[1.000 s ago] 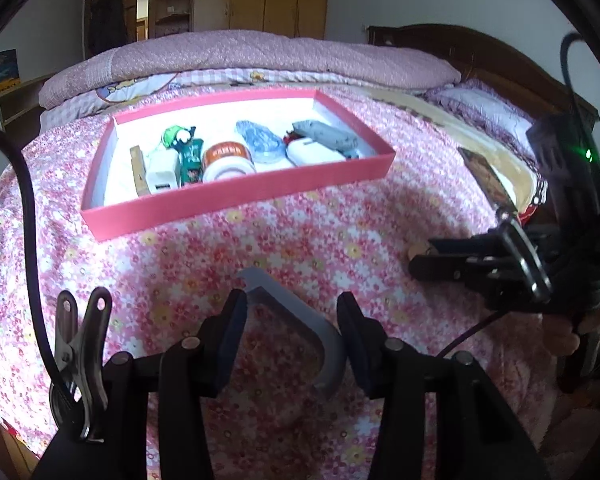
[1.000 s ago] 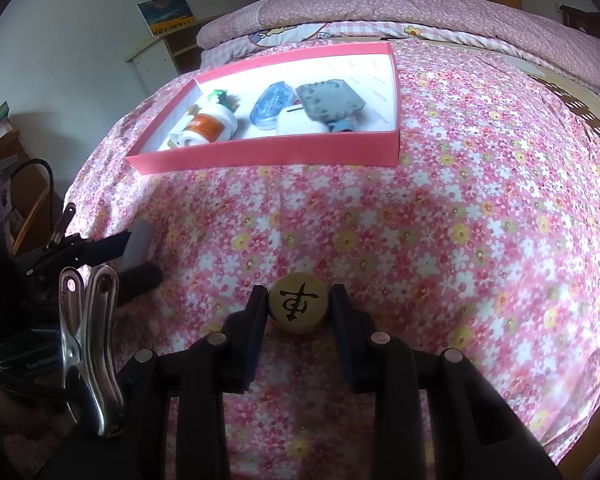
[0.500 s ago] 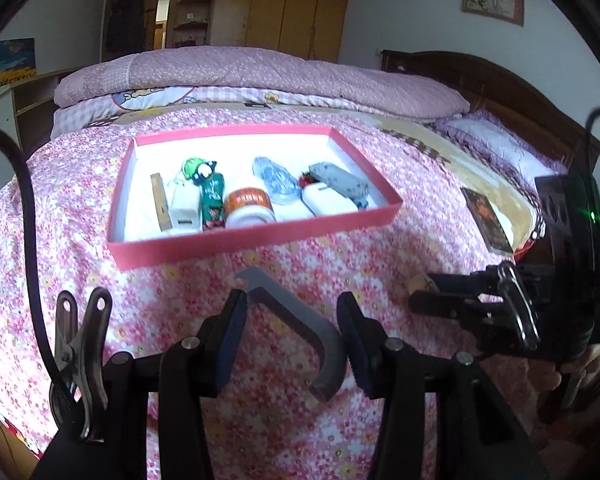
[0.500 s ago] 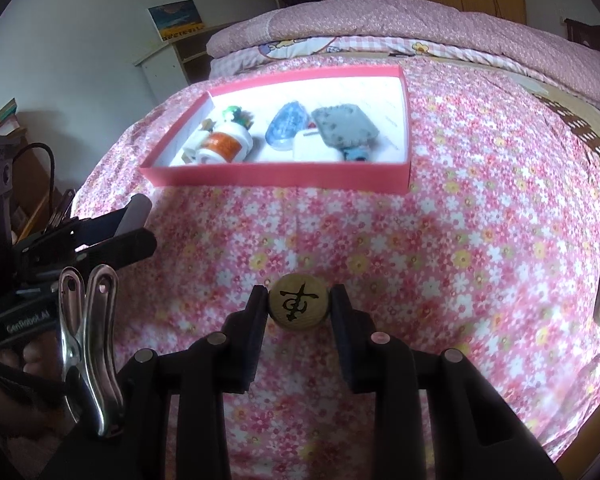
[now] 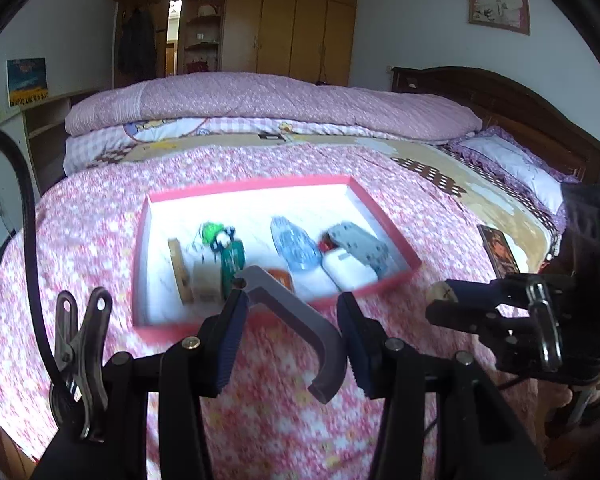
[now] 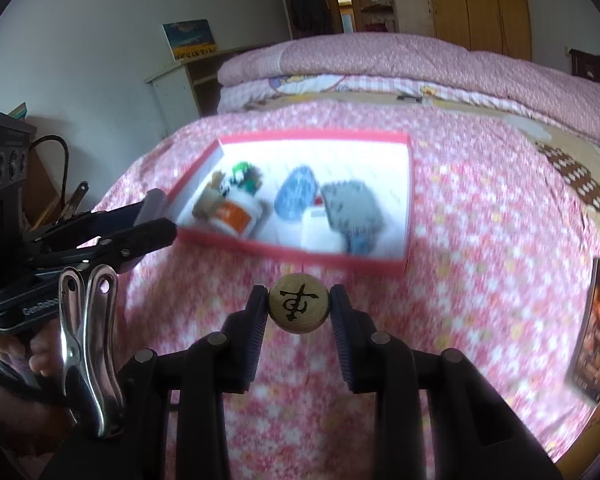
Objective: Organize rigid objects
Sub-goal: 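Carry the bracket into the tray with the left tool while the right tool carries the chess piece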
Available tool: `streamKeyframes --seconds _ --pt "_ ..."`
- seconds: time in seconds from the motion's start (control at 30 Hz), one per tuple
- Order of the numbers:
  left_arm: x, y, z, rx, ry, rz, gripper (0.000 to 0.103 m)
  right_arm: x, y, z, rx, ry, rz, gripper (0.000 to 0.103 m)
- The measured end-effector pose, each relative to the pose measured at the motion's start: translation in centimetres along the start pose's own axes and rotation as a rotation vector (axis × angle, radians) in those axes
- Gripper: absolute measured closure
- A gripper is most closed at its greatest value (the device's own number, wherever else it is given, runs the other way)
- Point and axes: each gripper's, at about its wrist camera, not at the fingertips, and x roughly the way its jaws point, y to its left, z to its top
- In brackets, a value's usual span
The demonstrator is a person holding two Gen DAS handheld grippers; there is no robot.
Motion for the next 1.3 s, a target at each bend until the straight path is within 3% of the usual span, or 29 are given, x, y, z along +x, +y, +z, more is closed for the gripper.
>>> streamKeyframes --seconds 0.33,0.53,1.13,1.3 --pt "3.3 1.4 4.2 -0.022 0.007 0.078 0.054 1.7 -0.9 5.2 -0.002 -0.074 -0.015 0.070" --pt "6.3 3.1 5.5 -0.075 0.036 0.113 0.054 4.2 -2.0 7.6 0.011 -0.074 -0.034 0.070" --pt "12.2 5.3 6.9 -0.138 0.116 0.163 0.053 10.1 -5.1 9.4 0.070 0.003 -0.082 0.070" --pt "13.2 5.3 6.8 -0.135 0.143 0.180 0.042 10.5 -5.3 9.5 0.084 0.009 -0.074 0.069"
